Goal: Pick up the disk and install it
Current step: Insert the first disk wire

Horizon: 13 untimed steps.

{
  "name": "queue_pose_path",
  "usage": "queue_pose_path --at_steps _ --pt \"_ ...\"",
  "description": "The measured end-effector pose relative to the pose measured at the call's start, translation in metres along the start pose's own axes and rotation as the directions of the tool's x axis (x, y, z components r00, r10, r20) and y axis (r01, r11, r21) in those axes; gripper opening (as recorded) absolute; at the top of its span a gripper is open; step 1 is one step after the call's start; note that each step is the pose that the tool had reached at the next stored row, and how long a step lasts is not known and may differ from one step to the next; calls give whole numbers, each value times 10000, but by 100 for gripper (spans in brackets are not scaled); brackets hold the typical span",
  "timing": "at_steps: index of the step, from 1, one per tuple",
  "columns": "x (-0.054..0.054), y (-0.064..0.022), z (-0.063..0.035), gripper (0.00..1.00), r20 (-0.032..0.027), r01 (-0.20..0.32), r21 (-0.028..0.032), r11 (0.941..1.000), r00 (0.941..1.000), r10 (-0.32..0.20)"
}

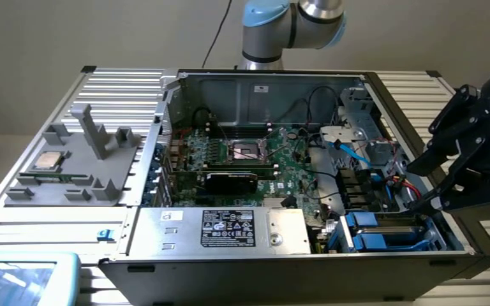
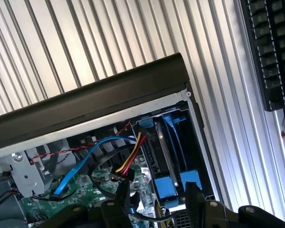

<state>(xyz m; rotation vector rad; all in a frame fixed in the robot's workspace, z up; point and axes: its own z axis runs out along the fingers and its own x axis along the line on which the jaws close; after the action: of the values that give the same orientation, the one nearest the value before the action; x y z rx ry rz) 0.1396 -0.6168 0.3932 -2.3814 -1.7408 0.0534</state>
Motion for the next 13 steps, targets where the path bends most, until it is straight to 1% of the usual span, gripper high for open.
queue_pose_path --at_steps 3,4,7,9,11,13 --pt "0 1 0 58 3 16 1 10000 10000 -16" --pt "1 0 0 58 13 65 6 10000 10000 -65" --pt "0 0 -1 58 88 546 21 9985 9985 -547" --pt "1 0 0 58 139 909 22 9959 9958 -909" --pt "1 0 -1 58 195 1274 25 9918 9917 -1275" --pt "0 0 0 58 247 1628 33 9867 9863 -1628"
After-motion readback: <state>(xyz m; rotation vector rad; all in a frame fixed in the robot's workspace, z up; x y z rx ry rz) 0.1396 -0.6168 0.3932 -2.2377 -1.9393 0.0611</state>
